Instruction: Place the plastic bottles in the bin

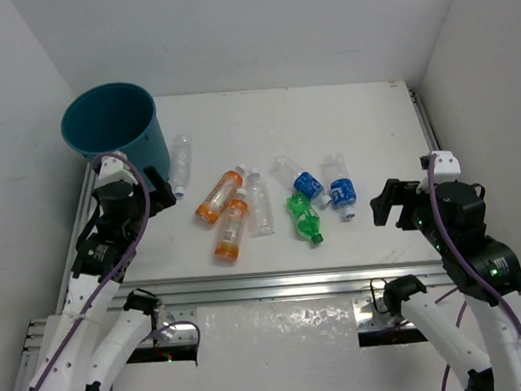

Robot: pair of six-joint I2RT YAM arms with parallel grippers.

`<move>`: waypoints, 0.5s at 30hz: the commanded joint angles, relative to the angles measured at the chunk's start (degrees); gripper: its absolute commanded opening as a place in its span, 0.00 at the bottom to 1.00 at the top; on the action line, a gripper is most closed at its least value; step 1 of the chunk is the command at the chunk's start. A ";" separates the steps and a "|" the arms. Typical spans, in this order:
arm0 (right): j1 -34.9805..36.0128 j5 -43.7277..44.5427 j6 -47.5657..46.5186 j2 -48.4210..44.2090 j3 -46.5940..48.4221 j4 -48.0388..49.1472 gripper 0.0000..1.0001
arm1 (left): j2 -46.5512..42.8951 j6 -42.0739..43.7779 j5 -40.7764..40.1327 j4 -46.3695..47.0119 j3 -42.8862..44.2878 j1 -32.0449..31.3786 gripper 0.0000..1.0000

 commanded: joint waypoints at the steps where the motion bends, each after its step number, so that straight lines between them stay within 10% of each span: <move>1: -0.15 1.51 -0.07 -0.02 0.85 1.00 0.99 | -0.51 0.02 -0.89 2.35 0.41 0.86 1.00; 15: -0.24 -1.85 1.44 20.69 -1.71 11.45 0.99 | -0.16 0.72 1.83 2.96 0.23 1.56 1.00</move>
